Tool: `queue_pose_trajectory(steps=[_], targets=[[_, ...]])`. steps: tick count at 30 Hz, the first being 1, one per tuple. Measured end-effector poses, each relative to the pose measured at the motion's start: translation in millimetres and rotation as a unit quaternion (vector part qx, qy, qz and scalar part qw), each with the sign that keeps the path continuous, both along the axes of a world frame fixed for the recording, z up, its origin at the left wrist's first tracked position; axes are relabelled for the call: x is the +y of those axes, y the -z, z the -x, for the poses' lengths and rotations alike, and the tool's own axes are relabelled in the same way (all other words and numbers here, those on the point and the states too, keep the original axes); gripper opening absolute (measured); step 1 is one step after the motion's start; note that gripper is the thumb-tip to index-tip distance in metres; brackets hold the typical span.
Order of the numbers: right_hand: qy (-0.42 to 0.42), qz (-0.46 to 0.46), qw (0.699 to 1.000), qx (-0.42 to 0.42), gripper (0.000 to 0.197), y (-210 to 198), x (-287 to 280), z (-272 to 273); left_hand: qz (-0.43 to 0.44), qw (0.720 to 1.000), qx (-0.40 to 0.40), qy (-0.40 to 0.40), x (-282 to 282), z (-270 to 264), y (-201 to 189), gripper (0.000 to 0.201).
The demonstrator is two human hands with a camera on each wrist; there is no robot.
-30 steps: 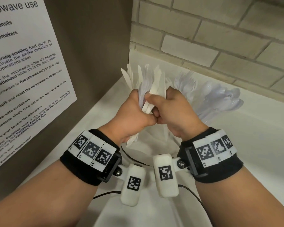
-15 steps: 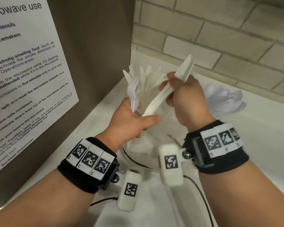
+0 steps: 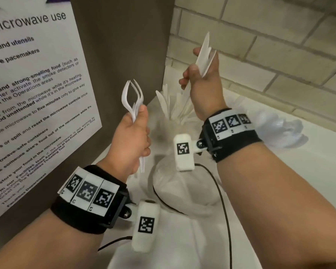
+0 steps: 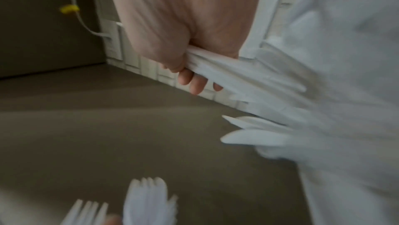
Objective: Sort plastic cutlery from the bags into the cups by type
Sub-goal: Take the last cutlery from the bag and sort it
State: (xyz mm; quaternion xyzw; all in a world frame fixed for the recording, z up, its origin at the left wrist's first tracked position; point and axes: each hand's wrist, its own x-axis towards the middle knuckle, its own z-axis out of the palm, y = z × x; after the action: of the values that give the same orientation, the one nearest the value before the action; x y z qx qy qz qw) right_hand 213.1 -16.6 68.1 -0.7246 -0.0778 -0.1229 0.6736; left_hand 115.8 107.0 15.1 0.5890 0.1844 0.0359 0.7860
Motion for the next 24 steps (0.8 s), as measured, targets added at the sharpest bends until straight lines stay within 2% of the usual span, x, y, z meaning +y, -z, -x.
queue_pose_trajectory(steps=[3,6,8,11,13,15,18,20,22,24], targets=[[0.002,-0.012,0.997,0.081,0.029,23,1,-2,0.004,1.0,0.003,0.017,-2,1,2,0.025],[0.016,-0.025,0.993,0.111,0.037,25,-5,-4,0.0,1.0,0.003,0.026,-4,1,3,0.027],[0.021,-0.035,0.995,0.093,0.037,21,-9,-4,-0.004,1.0,0.005,0.031,-5,2,4,0.029],[0.022,0.009,0.996,0.084,0.033,20,-12,-5,0.007,0.998,0.0,0.057,-6,3,6,0.028],[0.035,0.047,0.996,0.067,0.033,19,-13,-3,0.035,0.994,-0.011,0.099,-6,5,6,0.027],[0.066,0.077,0.995,0.013,0.031,11,-15,3,0.072,0.985,-0.022,0.156,-5,6,6,0.028],[0.039,0.052,0.997,-0.037,0.021,-4,-21,23,0.107,0.968,-0.039,0.223,-4,7,5,0.031],[-0.009,0.049,0.999,0.01,0.015,-14,-22,43,0.13,0.959,-0.047,0.246,-5,7,5,0.03],[-0.041,0.072,0.992,0.092,0.008,-16,-24,61,0.129,0.956,-0.056,0.258,-9,7,4,0.028],[-0.046,0.147,0.978,0.138,0.034,-12,-29,73,0.118,0.955,-0.058,0.266,-14,8,3,0.027]])
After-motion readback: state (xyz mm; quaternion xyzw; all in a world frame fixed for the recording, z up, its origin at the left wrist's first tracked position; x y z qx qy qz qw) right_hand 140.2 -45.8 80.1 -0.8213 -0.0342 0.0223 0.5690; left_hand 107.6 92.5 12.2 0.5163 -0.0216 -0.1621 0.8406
